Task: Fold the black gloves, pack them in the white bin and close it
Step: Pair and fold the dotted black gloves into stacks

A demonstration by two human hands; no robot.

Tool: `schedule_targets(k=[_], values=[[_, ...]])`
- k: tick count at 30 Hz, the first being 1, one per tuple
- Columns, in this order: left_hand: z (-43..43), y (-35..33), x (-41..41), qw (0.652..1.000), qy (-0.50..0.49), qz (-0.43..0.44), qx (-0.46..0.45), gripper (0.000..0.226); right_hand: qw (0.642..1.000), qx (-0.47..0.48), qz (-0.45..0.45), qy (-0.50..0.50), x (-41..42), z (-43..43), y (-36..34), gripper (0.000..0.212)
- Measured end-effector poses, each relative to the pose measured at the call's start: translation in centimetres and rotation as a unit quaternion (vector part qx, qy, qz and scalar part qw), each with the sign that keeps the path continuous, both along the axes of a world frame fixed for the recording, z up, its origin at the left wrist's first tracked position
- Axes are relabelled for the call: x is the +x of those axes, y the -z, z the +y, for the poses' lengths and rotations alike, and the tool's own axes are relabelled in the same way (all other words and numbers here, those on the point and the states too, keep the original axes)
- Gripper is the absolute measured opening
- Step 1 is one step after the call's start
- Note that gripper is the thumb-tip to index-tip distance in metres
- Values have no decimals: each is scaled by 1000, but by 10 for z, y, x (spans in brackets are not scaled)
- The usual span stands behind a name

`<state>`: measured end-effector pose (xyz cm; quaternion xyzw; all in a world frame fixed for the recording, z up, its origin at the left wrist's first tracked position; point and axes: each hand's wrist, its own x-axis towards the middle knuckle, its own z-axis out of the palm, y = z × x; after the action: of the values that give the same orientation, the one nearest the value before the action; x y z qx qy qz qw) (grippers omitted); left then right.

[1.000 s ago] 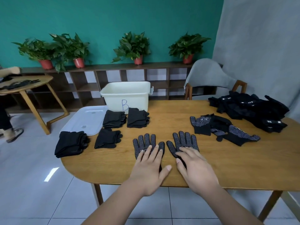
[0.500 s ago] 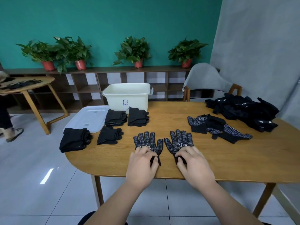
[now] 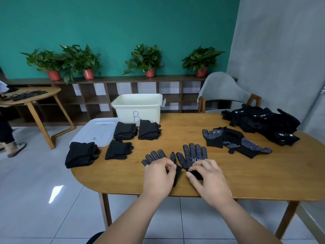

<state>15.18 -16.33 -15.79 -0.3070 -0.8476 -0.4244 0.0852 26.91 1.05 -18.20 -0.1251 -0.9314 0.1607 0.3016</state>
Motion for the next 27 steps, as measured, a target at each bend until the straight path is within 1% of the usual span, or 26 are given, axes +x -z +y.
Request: schedule_targets(k=[2, 3, 5, 8, 11, 14, 17, 19, 23, 25, 27], values=[[7, -1, 6, 999, 22, -41, 22, 8, 1000, -15, 1, -17, 0, 1, 0, 43], [11, -1, 9, 997, 39, -57, 18, 9, 999, -18, -4, -28, 0, 2, 0, 44], [15, 3, 11, 997, 61, -55, 4, 11, 999, -14, -16, -46, 0, 4, 2, 34], [15, 10, 4, 999, 36, 33, -13, 12, 998, -38, -10, -54, -1, 6, 3, 15], [13, 15, -6, 993, 27, 106, -54, 18, 994, -106, 15, -31, -1, 6, 1, 4], [12, 22, -11, 990, 36, 113, -75, 29, 982, -187, 13, 1, 1, 8, 0, 11], [12, 26, -13, 991, 38, 99, -80, 38, 972, -233, 30, -1, 1, 11, -3, 12], [13, 28, -14, 989, 43, 101, -99, 44, 968, -250, 31, -8, 1, 10, -6, 16], [13, 28, -13, 986, 39, 101, -130, 52, 970, -241, -13, -23, 6, 6, -13, 34], [14, 27, -13, 985, 36, 100, -134, 54, 973, -231, -14, -24, 7, 6, -20, 38], [14, 25, -12, 985, 37, 97, -140, 57, 980, -197, -12, -20, 10, 6, -33, 40]])
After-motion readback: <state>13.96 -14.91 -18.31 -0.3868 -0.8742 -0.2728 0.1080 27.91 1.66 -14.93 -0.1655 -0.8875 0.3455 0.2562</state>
